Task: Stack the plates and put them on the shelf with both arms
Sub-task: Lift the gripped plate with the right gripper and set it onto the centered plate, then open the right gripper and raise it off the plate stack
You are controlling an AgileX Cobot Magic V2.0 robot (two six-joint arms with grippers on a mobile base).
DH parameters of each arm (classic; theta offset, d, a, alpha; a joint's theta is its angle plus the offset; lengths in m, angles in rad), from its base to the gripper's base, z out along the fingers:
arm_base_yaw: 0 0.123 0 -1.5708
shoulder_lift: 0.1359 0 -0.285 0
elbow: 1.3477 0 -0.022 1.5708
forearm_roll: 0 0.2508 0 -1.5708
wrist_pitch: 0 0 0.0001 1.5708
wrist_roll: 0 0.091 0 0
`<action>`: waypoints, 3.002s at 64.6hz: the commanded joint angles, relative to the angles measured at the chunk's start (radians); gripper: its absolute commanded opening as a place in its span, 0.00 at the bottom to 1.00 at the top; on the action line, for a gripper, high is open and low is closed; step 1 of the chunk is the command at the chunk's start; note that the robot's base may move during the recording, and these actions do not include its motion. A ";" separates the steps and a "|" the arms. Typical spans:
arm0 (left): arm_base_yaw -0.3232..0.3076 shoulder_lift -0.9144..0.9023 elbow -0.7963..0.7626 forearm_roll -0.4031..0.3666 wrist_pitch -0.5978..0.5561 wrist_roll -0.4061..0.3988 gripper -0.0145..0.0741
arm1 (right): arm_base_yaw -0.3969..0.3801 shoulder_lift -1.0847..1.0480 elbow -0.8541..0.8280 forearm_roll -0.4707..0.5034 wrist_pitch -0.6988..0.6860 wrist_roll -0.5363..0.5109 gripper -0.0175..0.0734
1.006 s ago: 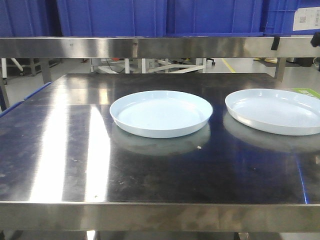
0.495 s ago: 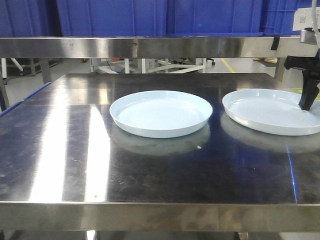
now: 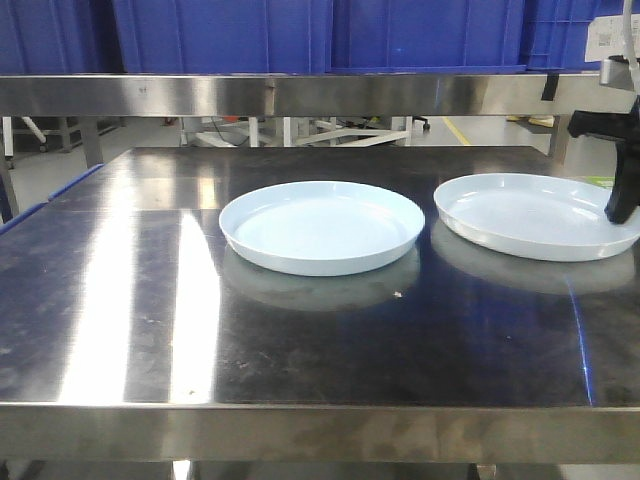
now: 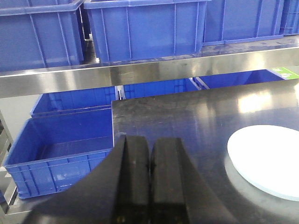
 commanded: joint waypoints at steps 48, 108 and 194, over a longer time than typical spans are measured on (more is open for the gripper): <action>0.002 0.001 -0.029 -0.002 -0.094 -0.005 0.26 | 0.106 -0.215 -0.033 0.358 -0.031 0.000 0.25; 0.002 0.001 -0.029 -0.002 -0.094 -0.005 0.26 | 0.360 -0.095 -0.029 0.292 -0.086 0.000 0.25; 0.016 0.001 -0.029 -0.002 -0.094 -0.005 0.26 | 0.359 -0.315 0.095 -0.075 -0.286 -0.059 0.47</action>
